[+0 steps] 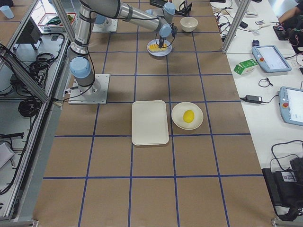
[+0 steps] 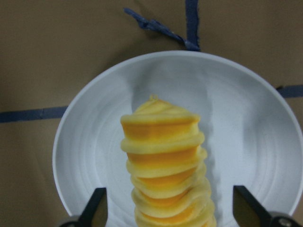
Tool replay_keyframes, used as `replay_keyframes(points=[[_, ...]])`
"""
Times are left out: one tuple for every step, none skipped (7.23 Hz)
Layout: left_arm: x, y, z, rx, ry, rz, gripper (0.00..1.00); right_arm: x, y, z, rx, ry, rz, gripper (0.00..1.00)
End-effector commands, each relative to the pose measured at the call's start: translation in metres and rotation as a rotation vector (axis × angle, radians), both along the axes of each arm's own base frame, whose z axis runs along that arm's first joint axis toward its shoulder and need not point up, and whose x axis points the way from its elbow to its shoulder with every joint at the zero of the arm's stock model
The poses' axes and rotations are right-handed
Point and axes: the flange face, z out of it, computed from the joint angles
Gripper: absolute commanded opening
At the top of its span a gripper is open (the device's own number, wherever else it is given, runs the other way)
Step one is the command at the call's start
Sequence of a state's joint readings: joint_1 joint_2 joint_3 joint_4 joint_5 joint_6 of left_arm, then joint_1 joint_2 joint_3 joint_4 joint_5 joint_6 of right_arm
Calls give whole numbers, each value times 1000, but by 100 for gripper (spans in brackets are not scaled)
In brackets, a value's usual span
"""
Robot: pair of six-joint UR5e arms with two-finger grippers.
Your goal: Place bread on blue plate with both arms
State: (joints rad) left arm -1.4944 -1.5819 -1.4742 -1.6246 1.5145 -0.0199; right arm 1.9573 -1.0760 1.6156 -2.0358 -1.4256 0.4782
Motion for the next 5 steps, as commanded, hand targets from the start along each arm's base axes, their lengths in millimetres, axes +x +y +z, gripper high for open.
replay_keyframes(points=[[-1,0,-2,4,-1,-1,100,-34,-5,54,-34,7,-34,100],[-1,0,-2,6,-1,-3,100,-70,-2,95,-34,12,-74,100],[-1,0,-2,6,-1,-3,100,-113,-6,143,-111,21,-42,100],[-1,0,-2,7,1,-3,100,-156,-7,177,-152,18,-36,100],[-2,0,-2,6,1,-4,100,-187,-2,208,-143,25,-50,100]])
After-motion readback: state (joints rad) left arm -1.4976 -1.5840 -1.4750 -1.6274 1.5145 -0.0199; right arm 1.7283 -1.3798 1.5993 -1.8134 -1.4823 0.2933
